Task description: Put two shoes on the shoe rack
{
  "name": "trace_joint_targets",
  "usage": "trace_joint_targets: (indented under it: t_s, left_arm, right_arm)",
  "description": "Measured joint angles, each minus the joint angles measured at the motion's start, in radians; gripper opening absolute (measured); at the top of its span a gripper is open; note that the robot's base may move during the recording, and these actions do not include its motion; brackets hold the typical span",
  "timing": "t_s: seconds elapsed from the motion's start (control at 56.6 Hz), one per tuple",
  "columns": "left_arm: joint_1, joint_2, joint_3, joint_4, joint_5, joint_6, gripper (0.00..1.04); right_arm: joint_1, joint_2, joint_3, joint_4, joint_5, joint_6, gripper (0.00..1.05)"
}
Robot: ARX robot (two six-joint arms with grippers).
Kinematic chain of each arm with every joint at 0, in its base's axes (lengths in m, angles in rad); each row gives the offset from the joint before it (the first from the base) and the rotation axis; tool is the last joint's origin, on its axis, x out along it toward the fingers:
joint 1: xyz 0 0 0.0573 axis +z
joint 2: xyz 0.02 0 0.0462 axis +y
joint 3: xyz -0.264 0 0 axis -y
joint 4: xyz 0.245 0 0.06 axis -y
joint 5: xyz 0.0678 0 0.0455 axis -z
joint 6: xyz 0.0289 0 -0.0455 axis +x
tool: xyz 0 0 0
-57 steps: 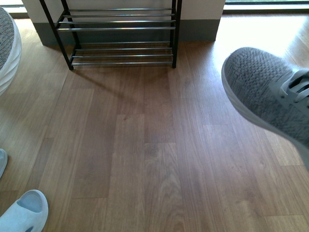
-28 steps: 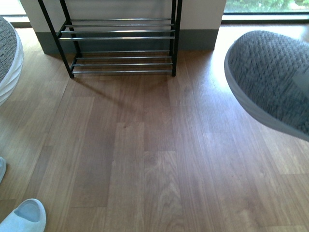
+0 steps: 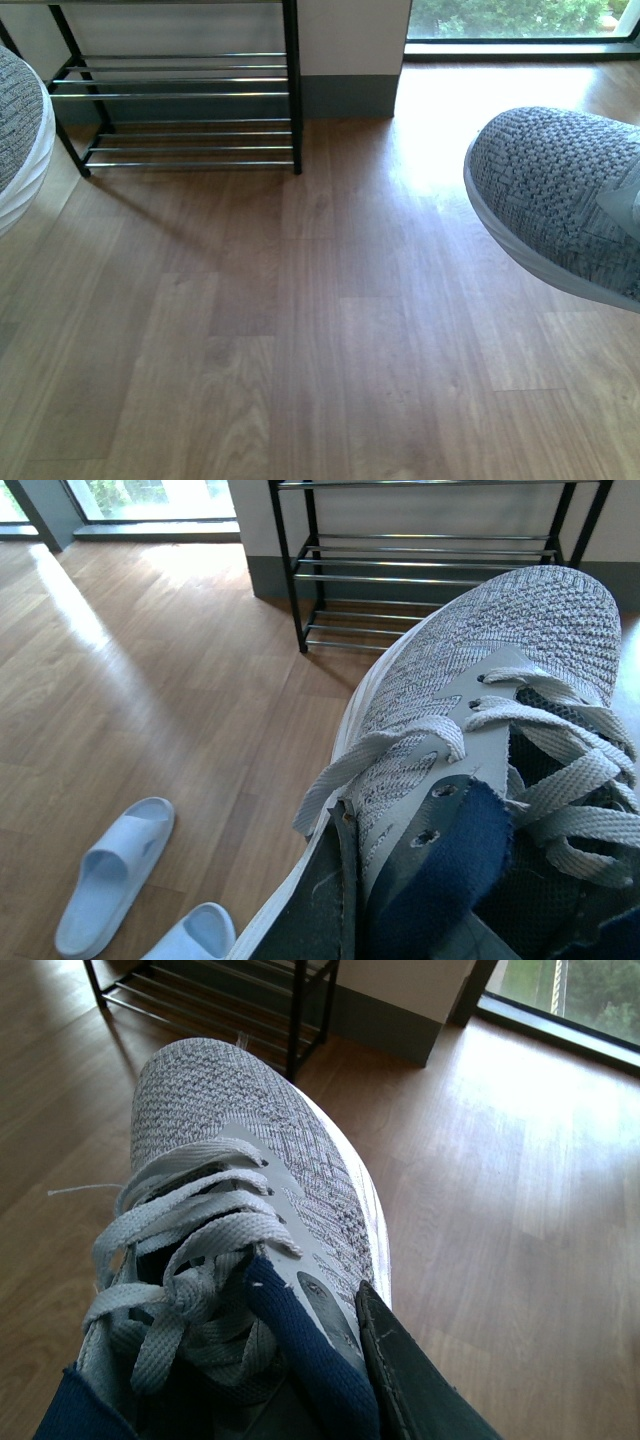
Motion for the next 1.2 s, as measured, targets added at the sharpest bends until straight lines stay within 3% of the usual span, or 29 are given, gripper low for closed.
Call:
trace_joint_targets:
  t_s: [1.202]
  left_arm:
    - [-0.002,0.002,0.000,0.000,0.004,0.000,0.02]
  right_arm:
    - [-0.002,0.001,0.000,0.000,0.003,0.000,0.01]
